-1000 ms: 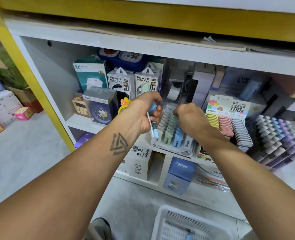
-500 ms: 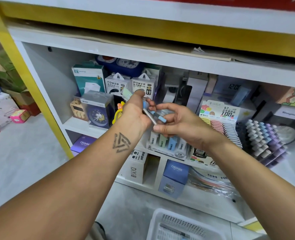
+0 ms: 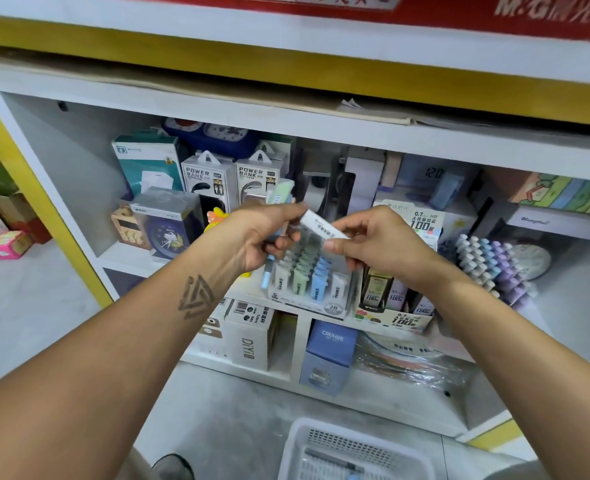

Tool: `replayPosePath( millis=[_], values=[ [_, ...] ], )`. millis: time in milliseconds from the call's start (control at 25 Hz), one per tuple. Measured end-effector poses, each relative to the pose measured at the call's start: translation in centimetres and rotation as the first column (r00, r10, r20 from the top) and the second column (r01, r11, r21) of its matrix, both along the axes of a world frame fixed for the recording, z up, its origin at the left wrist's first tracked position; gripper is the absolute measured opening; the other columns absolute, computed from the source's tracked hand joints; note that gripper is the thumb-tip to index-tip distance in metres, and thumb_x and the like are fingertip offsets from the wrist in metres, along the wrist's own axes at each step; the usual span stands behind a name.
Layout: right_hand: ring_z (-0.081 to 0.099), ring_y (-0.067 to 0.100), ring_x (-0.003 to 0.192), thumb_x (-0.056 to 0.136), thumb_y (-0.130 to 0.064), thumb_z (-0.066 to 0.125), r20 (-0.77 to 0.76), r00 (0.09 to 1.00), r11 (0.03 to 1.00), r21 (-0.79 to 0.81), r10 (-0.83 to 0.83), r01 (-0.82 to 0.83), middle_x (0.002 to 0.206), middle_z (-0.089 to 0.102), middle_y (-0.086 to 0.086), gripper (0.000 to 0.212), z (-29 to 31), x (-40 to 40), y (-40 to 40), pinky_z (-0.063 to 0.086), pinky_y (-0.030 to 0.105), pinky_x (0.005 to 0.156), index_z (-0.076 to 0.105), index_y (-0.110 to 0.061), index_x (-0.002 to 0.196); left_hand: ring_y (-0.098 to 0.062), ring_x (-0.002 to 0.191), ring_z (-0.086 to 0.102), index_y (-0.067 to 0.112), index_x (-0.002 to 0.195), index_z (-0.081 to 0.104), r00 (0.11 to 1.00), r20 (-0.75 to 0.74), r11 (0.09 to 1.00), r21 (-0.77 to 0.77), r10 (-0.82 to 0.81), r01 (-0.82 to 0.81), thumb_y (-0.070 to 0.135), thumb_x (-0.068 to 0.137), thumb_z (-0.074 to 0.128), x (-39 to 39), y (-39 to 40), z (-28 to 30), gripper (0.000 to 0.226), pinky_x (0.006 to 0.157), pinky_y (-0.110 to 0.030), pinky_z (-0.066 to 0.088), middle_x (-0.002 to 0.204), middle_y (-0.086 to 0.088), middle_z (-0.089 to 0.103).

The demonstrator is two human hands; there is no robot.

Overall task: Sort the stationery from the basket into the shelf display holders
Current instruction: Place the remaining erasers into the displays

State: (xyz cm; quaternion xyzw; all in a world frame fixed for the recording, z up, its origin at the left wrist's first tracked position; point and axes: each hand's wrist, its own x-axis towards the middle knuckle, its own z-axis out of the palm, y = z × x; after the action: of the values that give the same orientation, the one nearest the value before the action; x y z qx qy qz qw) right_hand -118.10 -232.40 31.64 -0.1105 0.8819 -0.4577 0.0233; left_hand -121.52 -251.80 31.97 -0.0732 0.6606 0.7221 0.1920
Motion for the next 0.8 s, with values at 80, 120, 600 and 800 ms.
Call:
replayPosePath(
  millis=[80,120,600,800],
  values=[
    [0.057,0.001,0.048,0.09,-0.018,0.075,-0.01,1.0,0.998,0.059,0.004,-0.004,0.057,0.067,-0.005,0.018,0.0,-0.2,0.2,0.044,0.014,0.052,0.078,-0.025,0.106,-0.008,0.032,0.03,0.009,0.085,0.06,0.998,0.025,0.998,0.025,-0.058,0.058,0.027,0.095,0.061,0.1,0.3,0.2,0.02,0.036,-0.015,0.015,0.054,-0.008,0.057],
    [0.055,0.0,0.048,0.092,-0.019,0.073,-0.016,1.0,0.996,0.092,0.006,-0.004,0.055,0.065,-0.009,0.018,0.0,-0.3,0.3,0.041,0.013,0.051,0.077,-0.027,0.108,-0.008,0.032,0.031,0.01,0.087,0.061,0.997,0.038,0.997,0.039,-0.068,0.066,0.027,0.095,0.061,0.1,0.4,0.1,0.019,0.035,-0.015,0.015,0.056,-0.01,0.06],
    [0.075,0.027,0.083,0.085,0.009,0.069,0.153,0.984,0.837,-0.524,-0.089,0.157,0.089,0.075,0.018,0.012,0.2,-0.6,2.1,0.061,0.025,0.077,0.073,0.002,0.093,-0.005,0.033,0.033,0.005,0.09,0.058,0.987,0.082,0.99,0.055,-0.136,0.132,0.002,0.092,0.058,0.1,0.3,-0.8,0.004,0.032,-0.015,0.019,0.065,-0.01,0.066],
    [0.075,0.026,0.092,0.079,0.013,0.074,0.004,0.992,0.935,-0.333,-0.123,0.118,0.095,0.075,0.011,0.028,0.1,-0.5,2.1,0.06,0.031,0.086,0.075,-0.008,0.097,-0.007,0.033,0.036,0.004,0.087,0.061,0.995,0.019,0.994,-0.058,-0.095,0.096,-0.008,0.085,0.063,0.5,0.5,-1.0,0.012,0.032,-0.016,0.02,0.063,-0.008,0.062]
  ],
)
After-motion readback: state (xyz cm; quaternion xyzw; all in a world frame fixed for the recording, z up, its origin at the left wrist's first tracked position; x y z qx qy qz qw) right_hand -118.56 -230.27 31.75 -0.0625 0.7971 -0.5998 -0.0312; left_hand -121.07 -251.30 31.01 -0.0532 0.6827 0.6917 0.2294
